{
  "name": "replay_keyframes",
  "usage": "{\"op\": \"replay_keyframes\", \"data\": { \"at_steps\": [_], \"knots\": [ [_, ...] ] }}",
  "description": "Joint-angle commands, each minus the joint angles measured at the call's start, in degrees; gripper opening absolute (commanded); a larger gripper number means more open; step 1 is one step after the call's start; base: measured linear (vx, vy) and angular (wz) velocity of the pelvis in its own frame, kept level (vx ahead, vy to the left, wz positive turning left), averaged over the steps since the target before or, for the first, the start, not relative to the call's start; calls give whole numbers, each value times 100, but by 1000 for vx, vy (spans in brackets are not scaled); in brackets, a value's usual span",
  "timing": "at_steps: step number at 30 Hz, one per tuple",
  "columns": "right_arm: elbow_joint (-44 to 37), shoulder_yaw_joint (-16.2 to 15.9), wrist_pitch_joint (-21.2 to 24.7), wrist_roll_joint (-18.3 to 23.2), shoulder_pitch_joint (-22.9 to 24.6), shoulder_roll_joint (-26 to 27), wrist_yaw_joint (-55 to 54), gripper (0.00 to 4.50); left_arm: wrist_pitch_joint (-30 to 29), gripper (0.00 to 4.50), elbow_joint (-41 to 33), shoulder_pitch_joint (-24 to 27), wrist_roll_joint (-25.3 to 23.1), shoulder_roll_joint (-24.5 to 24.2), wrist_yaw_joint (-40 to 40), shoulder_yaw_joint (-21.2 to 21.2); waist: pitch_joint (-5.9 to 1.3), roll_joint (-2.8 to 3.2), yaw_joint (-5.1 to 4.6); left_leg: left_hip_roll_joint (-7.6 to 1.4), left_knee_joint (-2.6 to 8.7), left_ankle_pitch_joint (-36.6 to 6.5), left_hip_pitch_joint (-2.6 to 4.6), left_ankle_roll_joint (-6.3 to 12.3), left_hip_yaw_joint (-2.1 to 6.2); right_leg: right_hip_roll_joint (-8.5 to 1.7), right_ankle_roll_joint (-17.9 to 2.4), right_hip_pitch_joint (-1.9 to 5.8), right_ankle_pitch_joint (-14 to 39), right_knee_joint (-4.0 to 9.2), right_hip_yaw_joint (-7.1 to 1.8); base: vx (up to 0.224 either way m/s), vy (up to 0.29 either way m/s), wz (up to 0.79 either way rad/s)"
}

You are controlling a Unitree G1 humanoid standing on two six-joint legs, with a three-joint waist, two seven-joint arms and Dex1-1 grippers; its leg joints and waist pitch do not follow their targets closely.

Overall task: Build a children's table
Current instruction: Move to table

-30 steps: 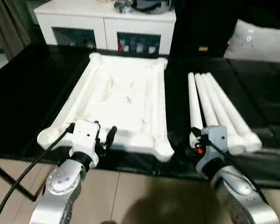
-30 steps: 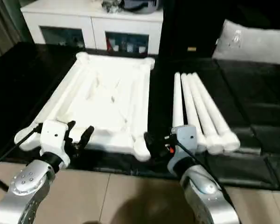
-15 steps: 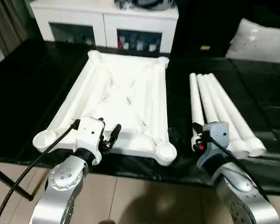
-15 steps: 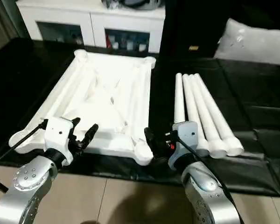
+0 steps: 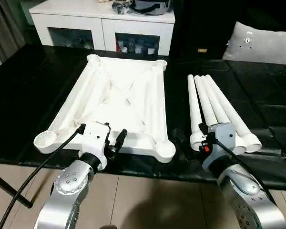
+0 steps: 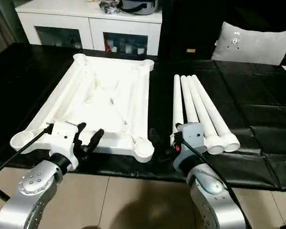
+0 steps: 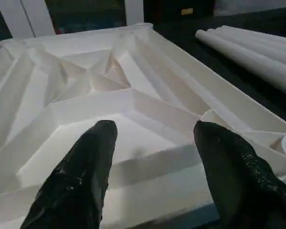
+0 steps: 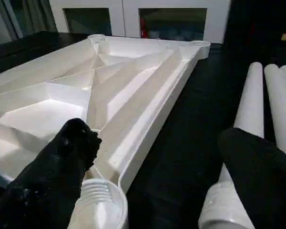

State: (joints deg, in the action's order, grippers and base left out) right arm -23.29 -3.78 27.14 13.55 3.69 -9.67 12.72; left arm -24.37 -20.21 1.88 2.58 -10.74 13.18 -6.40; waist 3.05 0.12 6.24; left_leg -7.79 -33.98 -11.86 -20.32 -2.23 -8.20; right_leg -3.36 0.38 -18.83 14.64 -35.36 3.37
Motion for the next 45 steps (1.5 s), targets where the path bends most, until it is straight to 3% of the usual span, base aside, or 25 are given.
{"op": "replay_keyframes", "data": {
  "at_steps": [1, 4, 7, 8, 11, 14, 16, 20, 24, 25, 26, 27, 28, 29, 30, 31, 32, 33, 34, 36, 37, 38, 40, 43, 45],
  "knots": [
    [113, -5, -50, -58, -118, 7, -9, 450, -3, 297, -64, 9, 17, 14, -74, 77, -227, -1, 0, -477, 568, -2362, 105, 31, 182, -532, -600, 143, 2492, 674, -321, 58, -2, -1],
    [161, -29, -61, -92, -186, 10, -8, 450, -16, 297, -75, 13, 13, 38, -100, 85, -275, 12, -12, -449, 602, -1658, 125, 447, 121, -417, -846, 304, 1459, 668, -237, 89, 4, 1],
    [177, -33, -61, -100, -208, 10, -5, 450, -19, 297, -77, 13, 12, 46, -110, 87, -321, 30, 0, -436, 552, -1045, 172, 700, 103, -392, -987, 352, 622, 592, -203, 87, 8, 2],
    [192, -38, -76, -106, -213, 9, -1, 450, -23, 297, -80, 16, 3, 55, -113, 89, -367, 17, -5, -389, 495, -594, 121, 868, 111, -366, -1012, 444, 125, 537, -180, 111, 12, 2],
    [214, -62, -104, -134, -209, 9, 4, 450, -29, 297, -79, 4, 1, 50, -115, 98, -431, 19, -2, -318, 346, 375, 152, 1428, 143, -280, -997, 446, -859, 370, -132, 107, 12, 2],
    [218, -92, -86, -181, -223, -14, 9, 450, -38, 297, -78, -7, 1, 51, -113, 109, -443, 37, -25, -327, 234, 981, 216, 1965, 221, -230, -914, 386, -1050, 249, -82, 88, 9, 3],
    [197, -102, -146, -174, -207, 0, 23, 450, -44, 297, -89, -3, 3, 44, -111, 109, -411, 15, -29, -322, 189, 1055, 195, 2110, 227, -250, -906, 375, -926, 246, -99, 66, 2, 3],
    [167, -123, -104, -177, -186, -16, 31, 450, -54, 297, -104, 9, 7, 35, -101, 105, -412, 13, 32, -263, 169, 897, 71, 1772, 171, -271, -847, 524, -762, 312, -135, 0, 0, 0],
    [174, -210, -112, -262, -152, -79, 65, 450, -64, 297, -105, 11, 7, 27, -89, 102, -402, 43, -17, -390, 222, 804, 219, 1770, 259, -250, -863, 414, -496, 275, -75, 0, 0, 0],
    [177, -235, -141, -286, -145, -81, 65, 450, -66, 297, -107, 11, 11, 26, -83, 102, -335, 72, -121, -922, 362, 109, 858, 983, 209, -179, -872, -129, 285, 89, -187, 0, 0, 0],
    [173, -233, -162, -273, -142, -69, 65, 450, -67, 297, -107, 13, 12, 26, -82, 100, -205, 54, -138, -1149, 568, -865, 940, 403, 186, -287, -836, -254, 675, -37, -197, 17, -20, -44],
    [170, -226, -174, -256, -140, -58, 66, 450, -67, 297, -107, 14, 12, 26, -81, 100, -160, 27, -130, -1114, 609, -1390, 981, 127, 71, -339, -887, -280, 736, -15, -237, 17, -20, -44],
    [170, -226, -174, -256, -140, -58, 66, 450, -67, 297, -107, 14, 12, 26, -81, 100, -112, -53, -106, -688, 498, -1914, 822, -287, -285, -346, -1187, -80, 751, 264, -437, 0, -38, -61],
    [148, -211, -199, -241, -152, -58, 70, 450, -67, 297, -111, 15, 11, 26, -82, 99, -329, -79, 224, -198, 21, -871, 15, 169, -150, -776, -981, 735, 381, 520, -859, -15, -53, -40],
    [156, -215, -174, -206, -165, -56, 99, 450, -65, 297, -112, 16, 9, 25, -84, 100, -333, -199, 188, -247, -169, -212, -244, 450, 67, -911, -931, 845, -383, 482, -980, -8, -76, -47],
    [156, -215, -174, -206, -165, -56, 99, 450, -65, 297, -112, 16, 9, 25, -84, 100, -392, -110, 218, -262, -103, 247, -321, 446, 150, -800, -847, 827, -1198, 328, -891, 0, 0, 0],
    [164, -220, -167, -202, -168, -44, 113, 450, -62, 297, -111, 16, 8, 25, -86, 102, -408, -28, 108, -293, 96, 986, -258, 382, 217, -370, -650, 572, -2622, 18, -568, 0, 0, 0],
    [164, -220, -167, -203, -168, -43, 113, 450, -62, 297, -111, 16, 8, 25, -86, 102, -424, -27, 62, -259, 59, 1278, -180, 344, 237, -229, -512, 484, -3189, -61, -507, 0, 0, 0],
    [164, -225, -173, -207, -169, -37, 119, 450, -63, 297, -112, 17, 9, 23, -86, 105, -502, -10, 64, -307, -20, 1799, -16, 221, 277, -171, -331, 350, -4044, -173, -484, 0, 0, 0],
    [170, -249, -184, -210, -177, -36, 119, 450, -62, 297, -115, 21, 6, 17, -88, 110, -505, -13, 91, -329, -39, 1979, -23, -31, 279, -179, -190, 298, -4534, -207, -463, 0, 0, 0],
    [174, -265, -192, -217, -187, -42, 119, 450, -65, 297, -116, 24, -1, 13, -89, 113, -478, -21, 87, -342, -6, 1827, -33, -127, 282, -201, -179, 278, -4464, -192, -453, 0, 0, 0],
    [171, -276, -200, -218, -204, -57, 134, 450, -70, 297, -115, 26, -9, 14, -91, 123, -389, -11, 87, -430, 124, 765, 35, -417, 295, -300, -227, 198, -3356, -39, -432, 0, 0, 0],
    [163, -290, -183, -212, -230, -108, 192, 450, -78, 297, -107, 27, 11, 4, -59, 128, -327, 18, 71, -502, 250, -328, 97, -533, 327, -392, -362, 175, -1932, 91, -448, -27, 8, 0],
    [147, -322, -101, -200, -287, -355, 486, 450, -55, 297, -108, 30, 54, -254, 264, 20, -294, 16, 44, -516, 342, -953, 112, -434, 323, -450, -561, 171, -592, 217, -488, -98, 13, -2],
    [111, -350, -32, -140, -307, -574, 777, 450, -118, 297, -169, 27, 257, -474, 690, -40, -288, 5, 28, -506, 356, -968, 98, -327, 297, -462, -593, 148, -372, 262, -511, -83, 1, -1]
  ]
}}
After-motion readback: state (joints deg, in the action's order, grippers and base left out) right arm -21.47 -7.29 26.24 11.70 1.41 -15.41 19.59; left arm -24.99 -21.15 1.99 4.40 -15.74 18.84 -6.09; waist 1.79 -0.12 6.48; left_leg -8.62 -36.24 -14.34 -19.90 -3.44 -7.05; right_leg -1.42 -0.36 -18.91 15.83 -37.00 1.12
